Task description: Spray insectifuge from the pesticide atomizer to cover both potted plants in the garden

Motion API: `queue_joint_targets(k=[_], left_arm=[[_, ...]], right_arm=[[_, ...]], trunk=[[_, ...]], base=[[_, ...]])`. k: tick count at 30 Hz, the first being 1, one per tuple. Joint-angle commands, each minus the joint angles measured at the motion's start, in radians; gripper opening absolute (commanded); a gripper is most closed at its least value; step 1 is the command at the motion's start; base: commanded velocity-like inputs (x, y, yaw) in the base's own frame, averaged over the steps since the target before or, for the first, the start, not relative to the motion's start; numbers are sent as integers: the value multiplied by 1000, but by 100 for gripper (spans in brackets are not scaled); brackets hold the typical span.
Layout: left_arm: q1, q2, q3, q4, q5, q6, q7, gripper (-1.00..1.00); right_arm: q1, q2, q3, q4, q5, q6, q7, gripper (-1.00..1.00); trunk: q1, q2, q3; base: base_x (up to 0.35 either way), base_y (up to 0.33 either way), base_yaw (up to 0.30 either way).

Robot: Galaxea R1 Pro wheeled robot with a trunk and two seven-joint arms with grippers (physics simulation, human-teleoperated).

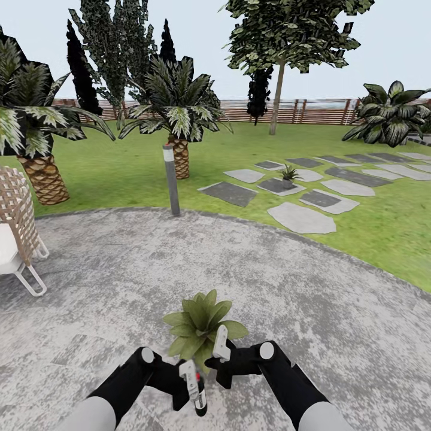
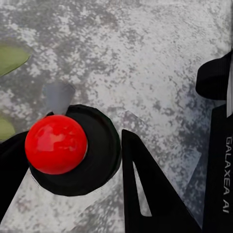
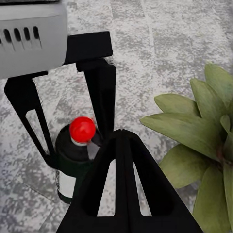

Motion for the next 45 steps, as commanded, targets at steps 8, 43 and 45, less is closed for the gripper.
queue_joint_targets(k=[8,43,45], left_arm=[[-6,-16,2,-3,-3,-3,-1,-100],[-26,-16,8,-20,3,-9,-6,-100],[-26,-16,8,-20,3,-9,-6,-100]], right_arm=[[0,0,-1,-1,10,-10,1,-100],[0,0,-1,1,10,-10,1,-100],[0,0,-1,1,10,-10,1,-100]], trunk=[[0,0,-1],[0,0,-1],[0,0,-1]], base=[[0,0,0],[0,0,0],[0,0,0]])
